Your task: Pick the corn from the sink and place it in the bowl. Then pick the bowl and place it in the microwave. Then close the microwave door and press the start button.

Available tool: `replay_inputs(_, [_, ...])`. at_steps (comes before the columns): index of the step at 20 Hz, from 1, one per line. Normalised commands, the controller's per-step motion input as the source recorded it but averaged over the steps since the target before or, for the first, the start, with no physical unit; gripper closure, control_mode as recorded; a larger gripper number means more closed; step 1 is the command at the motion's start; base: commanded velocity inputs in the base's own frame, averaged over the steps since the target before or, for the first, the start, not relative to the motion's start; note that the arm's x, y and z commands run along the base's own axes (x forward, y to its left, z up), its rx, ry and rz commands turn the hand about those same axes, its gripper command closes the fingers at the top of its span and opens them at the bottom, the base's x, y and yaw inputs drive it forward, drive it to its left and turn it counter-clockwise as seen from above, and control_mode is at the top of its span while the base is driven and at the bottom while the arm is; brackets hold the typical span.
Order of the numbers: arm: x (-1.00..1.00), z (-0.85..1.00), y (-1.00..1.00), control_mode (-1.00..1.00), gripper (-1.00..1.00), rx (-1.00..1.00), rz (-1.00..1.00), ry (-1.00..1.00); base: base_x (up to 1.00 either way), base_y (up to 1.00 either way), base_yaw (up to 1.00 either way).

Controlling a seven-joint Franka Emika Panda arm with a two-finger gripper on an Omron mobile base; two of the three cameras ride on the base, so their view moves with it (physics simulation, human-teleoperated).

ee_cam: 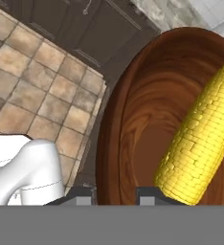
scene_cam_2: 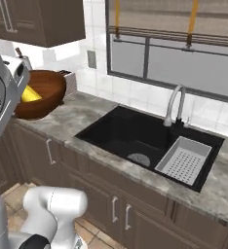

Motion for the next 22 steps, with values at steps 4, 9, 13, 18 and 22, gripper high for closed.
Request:
replay_inputs(4, [0.0, 0.0, 0.0, 1.0, 1.0, 0.0, 0.0, 0.0, -0.16, 0.0, 0.72])
replay_inputs(9, [0.0, 0.0, 0.0, 1.0, 1.0, 0.0, 0.0, 0.0, -0.04, 0.0, 0.71])
replay_inputs(13, [0.0, 0.0, 0.0, 1.0, 1.0, 0.0, 0.0, 0.0, 0.0, 0.0, 0.71])
replay_inputs(18, [0.0, 0.0, 0.0, 1.0, 1.0, 0.0, 0.0, 0.0, 0.0, 0.0, 0.7])
replay_inputs(22, [0.0, 0.0, 0.0, 1.0, 1.0, 0.0, 0.0, 0.0, 0.0, 0.0, 0.69])
